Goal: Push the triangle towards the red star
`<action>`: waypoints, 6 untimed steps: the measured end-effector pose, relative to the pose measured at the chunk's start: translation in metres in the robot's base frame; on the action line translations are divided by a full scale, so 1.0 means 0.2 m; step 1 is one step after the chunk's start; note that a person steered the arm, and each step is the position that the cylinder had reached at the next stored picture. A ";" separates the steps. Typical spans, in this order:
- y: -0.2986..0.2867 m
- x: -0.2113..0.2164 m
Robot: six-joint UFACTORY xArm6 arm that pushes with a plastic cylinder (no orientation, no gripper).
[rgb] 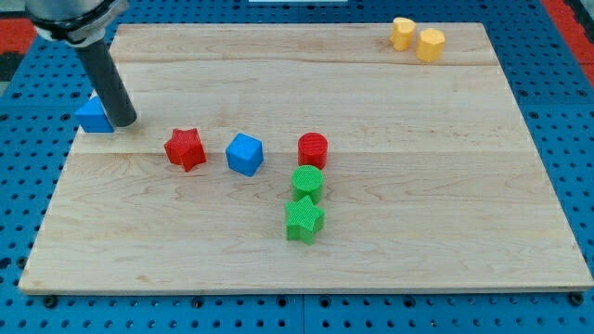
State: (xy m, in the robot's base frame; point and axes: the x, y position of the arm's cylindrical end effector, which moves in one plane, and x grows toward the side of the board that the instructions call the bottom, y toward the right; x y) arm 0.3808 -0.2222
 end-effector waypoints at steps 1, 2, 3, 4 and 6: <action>-0.02 -0.23; -0.20 -0.25; -0.38 -0.20; -0.37 -0.02; -0.11 0.28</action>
